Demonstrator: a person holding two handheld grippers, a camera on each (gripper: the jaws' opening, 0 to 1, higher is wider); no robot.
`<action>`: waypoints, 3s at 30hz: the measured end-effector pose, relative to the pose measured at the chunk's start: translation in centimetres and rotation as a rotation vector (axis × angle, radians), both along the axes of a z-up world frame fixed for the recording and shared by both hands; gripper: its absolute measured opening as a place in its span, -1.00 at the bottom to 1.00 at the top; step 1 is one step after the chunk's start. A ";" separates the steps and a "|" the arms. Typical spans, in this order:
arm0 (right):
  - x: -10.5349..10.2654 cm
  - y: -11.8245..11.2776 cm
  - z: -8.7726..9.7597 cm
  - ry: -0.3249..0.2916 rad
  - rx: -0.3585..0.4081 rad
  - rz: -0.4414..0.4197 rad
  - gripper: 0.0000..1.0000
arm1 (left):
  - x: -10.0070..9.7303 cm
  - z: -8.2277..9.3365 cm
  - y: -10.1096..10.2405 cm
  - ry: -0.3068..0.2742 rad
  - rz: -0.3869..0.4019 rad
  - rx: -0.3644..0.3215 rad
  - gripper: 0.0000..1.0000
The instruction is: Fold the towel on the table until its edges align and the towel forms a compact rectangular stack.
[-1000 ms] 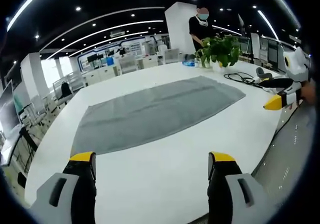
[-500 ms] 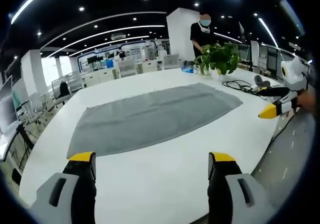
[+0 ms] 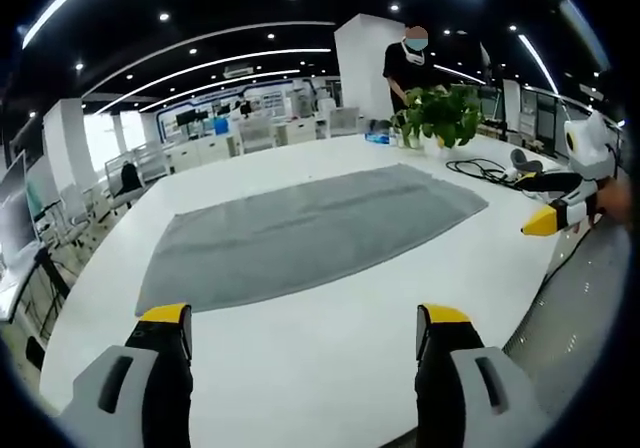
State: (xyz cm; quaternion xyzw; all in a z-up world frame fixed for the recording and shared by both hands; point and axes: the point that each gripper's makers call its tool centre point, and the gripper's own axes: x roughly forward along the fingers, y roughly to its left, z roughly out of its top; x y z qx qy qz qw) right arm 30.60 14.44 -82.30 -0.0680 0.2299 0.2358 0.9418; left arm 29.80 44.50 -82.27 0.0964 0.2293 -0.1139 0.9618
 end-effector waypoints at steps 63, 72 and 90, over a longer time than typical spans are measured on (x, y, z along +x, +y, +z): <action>7.3 -13.0 17.5 -0.258 -0.126 0.123 0.98 | 2.5 21.4 -23.3 -0.246 -0.731 0.005 0.99; 8.4 -15.2 17.3 -0.239 -0.135 0.082 0.98 | 3.1 23.1 -27.9 -0.264 -0.818 -0.027 0.99; 14.0 -17.7 11.0 -0.087 -0.131 0.092 0.95 | 4.7 18.6 -35.9 -0.130 -0.790 -0.120 0.98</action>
